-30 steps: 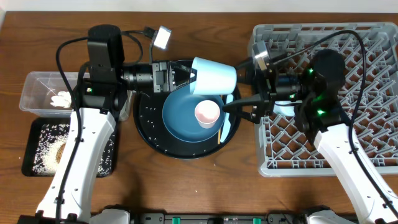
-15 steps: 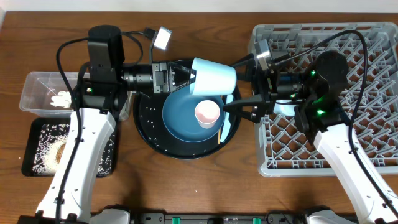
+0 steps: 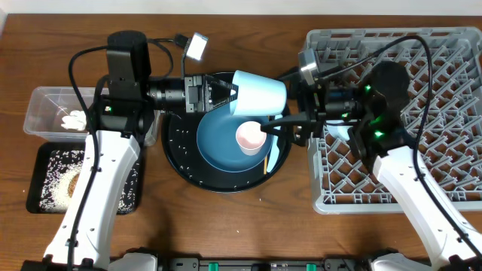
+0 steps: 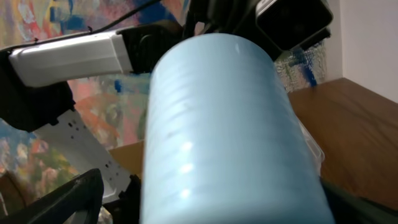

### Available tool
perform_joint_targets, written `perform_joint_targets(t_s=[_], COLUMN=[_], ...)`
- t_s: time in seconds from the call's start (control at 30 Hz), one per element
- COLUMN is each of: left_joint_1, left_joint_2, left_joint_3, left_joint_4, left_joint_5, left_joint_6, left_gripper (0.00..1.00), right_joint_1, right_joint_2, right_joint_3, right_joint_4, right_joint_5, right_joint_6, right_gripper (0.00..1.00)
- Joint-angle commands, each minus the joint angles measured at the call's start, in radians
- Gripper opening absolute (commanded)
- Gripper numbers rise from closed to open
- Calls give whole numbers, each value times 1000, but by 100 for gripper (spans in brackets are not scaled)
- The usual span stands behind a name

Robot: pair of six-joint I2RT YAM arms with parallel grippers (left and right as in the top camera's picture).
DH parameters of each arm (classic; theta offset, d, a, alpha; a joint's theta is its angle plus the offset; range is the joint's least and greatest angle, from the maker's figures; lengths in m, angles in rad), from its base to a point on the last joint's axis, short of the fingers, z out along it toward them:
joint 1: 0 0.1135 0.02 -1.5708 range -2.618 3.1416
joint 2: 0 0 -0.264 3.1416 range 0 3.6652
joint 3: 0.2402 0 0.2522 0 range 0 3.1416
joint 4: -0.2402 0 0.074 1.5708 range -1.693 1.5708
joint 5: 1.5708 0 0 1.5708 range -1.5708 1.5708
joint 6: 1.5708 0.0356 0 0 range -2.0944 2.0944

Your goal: Sort waste into correct bins and load items into the dishwasher rack

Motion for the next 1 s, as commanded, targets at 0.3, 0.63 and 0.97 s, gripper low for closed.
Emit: perform_joint_targets(t_s=[0.3,0.63,0.97], left_joint_1=[4,4,4], left_joint_2=[7,7,7], left_joint_3=[2,1,-3], left_joint_4=[2,-3,-6], left_joint_5=[14,14,14], left_joint_6=[6,6,7], left_gripper=[6,6,6], right_joint_1=[10,10,26], right_joint_2=[23,23,23], right_joint_3=[5,5,5], right_joint_4=[68,95,129], right_joint_5=[17,17,40], right_joint_6=[-19,-10,12], right_gripper=[76,78,80])
